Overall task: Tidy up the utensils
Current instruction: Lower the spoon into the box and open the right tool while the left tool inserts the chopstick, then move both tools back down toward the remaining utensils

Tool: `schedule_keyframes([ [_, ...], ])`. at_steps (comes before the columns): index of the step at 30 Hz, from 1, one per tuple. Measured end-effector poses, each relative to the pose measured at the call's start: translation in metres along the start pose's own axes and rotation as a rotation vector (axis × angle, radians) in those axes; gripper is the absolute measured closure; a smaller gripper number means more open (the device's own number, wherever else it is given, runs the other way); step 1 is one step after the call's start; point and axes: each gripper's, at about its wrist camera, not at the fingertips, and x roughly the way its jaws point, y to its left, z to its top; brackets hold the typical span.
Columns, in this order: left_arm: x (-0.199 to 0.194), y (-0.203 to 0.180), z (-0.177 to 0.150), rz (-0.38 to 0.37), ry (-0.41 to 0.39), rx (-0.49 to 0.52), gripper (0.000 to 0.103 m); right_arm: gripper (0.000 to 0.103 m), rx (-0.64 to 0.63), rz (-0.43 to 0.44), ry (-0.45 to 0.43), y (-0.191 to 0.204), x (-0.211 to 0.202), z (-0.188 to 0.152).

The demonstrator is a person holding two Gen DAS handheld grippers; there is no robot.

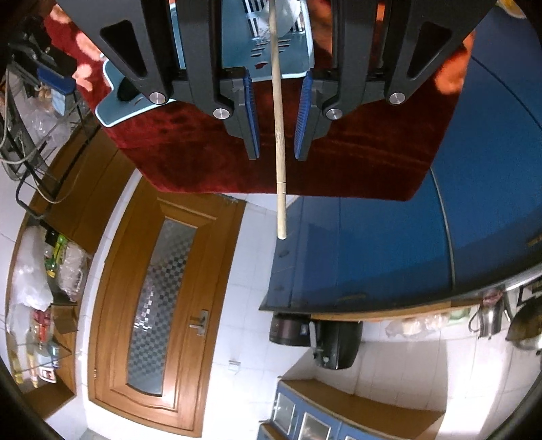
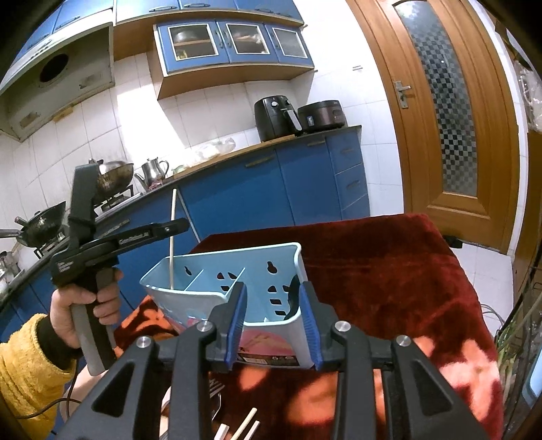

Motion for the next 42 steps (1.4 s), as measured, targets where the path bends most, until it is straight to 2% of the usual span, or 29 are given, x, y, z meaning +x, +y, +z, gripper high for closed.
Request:
schedule_keyframes([
  [1,0.002,0.000,0.000,-0.002,0.006,-0.007,0.088,0.068,0.002,0.002,0.000,-0.001,-0.001,-0.001],
  [2,0.003,0.000,0.000,-0.002,0.002,-0.010,0.099,0.068,0.006,0.004,0.000,-0.002,-0.001,-0.001],
  [5,-0.006,0.000,-0.001,0.004,-0.052,-0.015,0.099,0.068,0.013,0.008,-0.005,-0.004,-0.002,-0.001],
  [11,-0.030,-0.002,-0.005,0.046,-0.230,-0.032,0.099,0.068,0.013,0.019,-0.011,-0.006,-0.003,-0.001],
  [13,-0.030,-0.002,-0.012,0.073,-0.255,-0.041,0.099,0.068,0.014,0.022,-0.007,-0.005,-0.003,-0.002],
  [14,-0.029,0.000,-0.016,0.081,-0.252,-0.044,0.099,0.068,0.013,0.023,-0.005,-0.004,-0.004,-0.003],
  [19,-0.018,0.008,-0.034,0.055,-0.143,-0.053,0.099,0.068,0.000,0.021,0.000,0.002,-0.008,-0.005],
  [22,-0.023,0.010,-0.041,0.037,-0.108,-0.042,0.094,0.067,-0.001,0.016,-0.002,0.005,-0.013,-0.005],
  [32,-0.060,0.009,-0.050,-0.014,-0.027,0.008,0.091,0.067,0.011,0.007,-0.003,0.019,-0.034,-0.008],
  [42,-0.111,-0.003,-0.074,-0.020,0.004,0.067,0.091,0.063,0.037,-0.025,0.028,0.033,-0.059,-0.026],
])
